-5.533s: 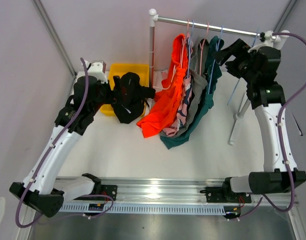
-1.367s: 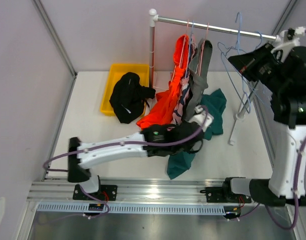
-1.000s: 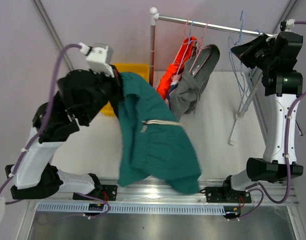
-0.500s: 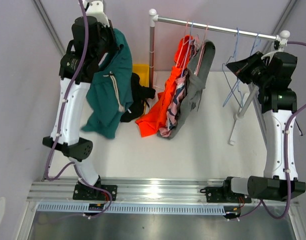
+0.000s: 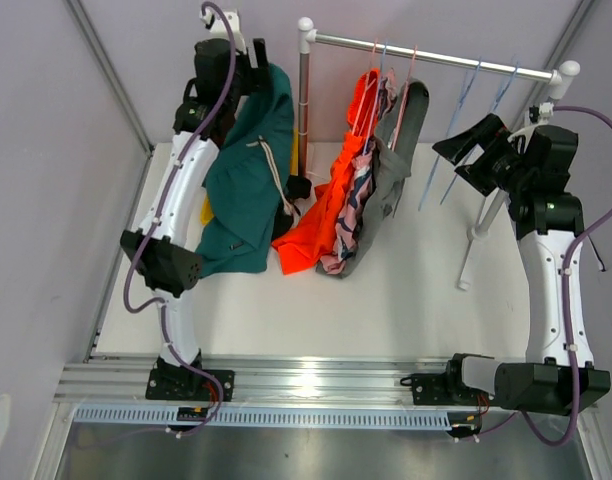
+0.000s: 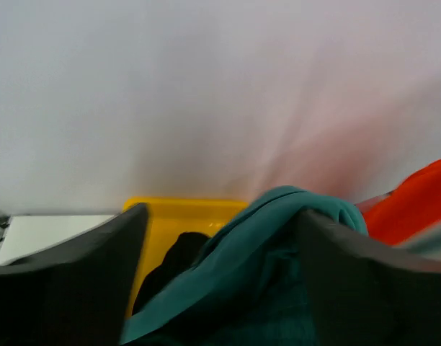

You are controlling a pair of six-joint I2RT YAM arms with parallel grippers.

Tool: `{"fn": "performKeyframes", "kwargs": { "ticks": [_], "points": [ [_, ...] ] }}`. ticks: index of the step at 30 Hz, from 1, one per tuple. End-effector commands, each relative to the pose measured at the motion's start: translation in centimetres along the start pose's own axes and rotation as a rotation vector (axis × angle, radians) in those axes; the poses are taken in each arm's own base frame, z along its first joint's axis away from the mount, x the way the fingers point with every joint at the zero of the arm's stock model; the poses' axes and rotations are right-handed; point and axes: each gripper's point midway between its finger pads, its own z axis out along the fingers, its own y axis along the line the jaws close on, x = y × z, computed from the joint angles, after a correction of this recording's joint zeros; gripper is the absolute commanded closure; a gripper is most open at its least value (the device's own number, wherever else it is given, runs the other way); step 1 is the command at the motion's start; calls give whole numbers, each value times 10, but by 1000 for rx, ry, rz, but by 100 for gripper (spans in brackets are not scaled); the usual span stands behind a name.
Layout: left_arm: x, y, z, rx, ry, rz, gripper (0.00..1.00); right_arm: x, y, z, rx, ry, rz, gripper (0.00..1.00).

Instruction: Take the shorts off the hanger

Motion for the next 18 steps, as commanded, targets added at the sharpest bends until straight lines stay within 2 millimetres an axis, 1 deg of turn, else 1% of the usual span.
{"fn": "performKeyframes", "kwargs": {
  "ticks": [1,2,3,4,5,6,7,8,9,10,11,12,13,14,15,16,17,18],
  "points": [
    [44,13,30,-76,56,8,2,-10,24,-22,-57,-45,-67,1],
    [49,13,32,-80,73,3,1,-14,31,-28,-65,-57,-75,1],
    [63,15,31,-90,124,9,1,-18,36,-33,-72,-71,-84,1],
    [68,15,30,-90,143,8,1,-21,41,-39,-75,-86,-92,1],
    [66,14,25,-87,151,-7,1,-28,53,-51,-90,-115,-113,1],
    [62,14,18,-84,151,-18,1,-32,60,-59,-98,-137,-125,0],
    [89,14,14,-77,210,-13,1,-36,66,-65,-104,-159,-133,1],
    [54,13,-10,-65,145,-46,1,-43,80,-78,-132,-195,-146,0],
    [38,11,-19,-50,97,-68,1,-47,87,-83,-149,-211,-150,1],
    [27,7,-33,-29,71,-83,1,-49,94,-88,-169,-224,-150,1],
    [36,7,-55,-6,96,-96,1,-54,105,-93,-203,-246,-144,1],
    [24,5,-67,16,60,-110,1,-54,112,-94,-236,-243,-141,1],
    [58,1,-75,30,126,-98,1,-58,122,-94,-274,-261,-149,1],
    [34,-1,-101,57,73,-112,1,-59,123,-88,-283,-255,-135,2],
    [31,-3,-112,68,62,-114,1,-56,130,-82,-301,-245,-138,5],
    [60,-8,-119,81,116,-96,1,-57,134,-76,-310,-249,-143,8],
    [59,-9,-129,90,112,-100,1,-56,135,-68,-311,-239,-141,10],
    [47,-9,-148,109,84,-107,1,-53,136,-52,-313,-210,-139,11]
  ]
}}
